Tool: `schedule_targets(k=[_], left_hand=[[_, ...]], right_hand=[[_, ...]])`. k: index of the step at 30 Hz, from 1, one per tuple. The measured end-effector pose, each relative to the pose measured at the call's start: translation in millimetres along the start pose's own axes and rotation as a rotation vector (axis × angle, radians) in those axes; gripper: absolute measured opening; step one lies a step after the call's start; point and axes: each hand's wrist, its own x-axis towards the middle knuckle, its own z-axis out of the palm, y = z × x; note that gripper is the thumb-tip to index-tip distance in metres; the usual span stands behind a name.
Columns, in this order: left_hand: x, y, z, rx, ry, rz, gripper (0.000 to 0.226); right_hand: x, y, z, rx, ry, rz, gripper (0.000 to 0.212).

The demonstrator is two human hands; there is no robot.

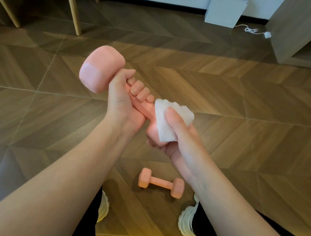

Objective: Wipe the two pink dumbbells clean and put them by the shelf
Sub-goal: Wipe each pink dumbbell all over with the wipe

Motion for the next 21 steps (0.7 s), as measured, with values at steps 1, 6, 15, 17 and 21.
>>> schedule_targets(k=[1,6,15,17,21], left_hand=[[0.8,0.3,-0.3,-0.004,0.003,-0.001,0.04],[1.1,3.7,-2.5,-0.02,-0.042,-0.008,0.039],[-0.7,-2.7,-0.6,-0.025,0.07,0.032,0.03],[0.1,-4.1,-1.8,-0.042,0.106,0.029,0.031],[1.9,-3.5,-1.8,-0.038,0.086,0.037,0.036]], right_hand=[[-0.4,-1.0,-1.1,0.033,-0.008,0.015,0.057],[-5.0,-5.4,-6.7,0.22,-0.129,0.102,0.05],[-6.7,-7.2,-0.7,0.026,-0.083,-0.054,0.067],[-6.6,-5.6,3.2,-0.045,-0.028,-0.097,0.063],[-3.5,-6.3,8.0,-0.056,0.062,-0.088,0.034]])
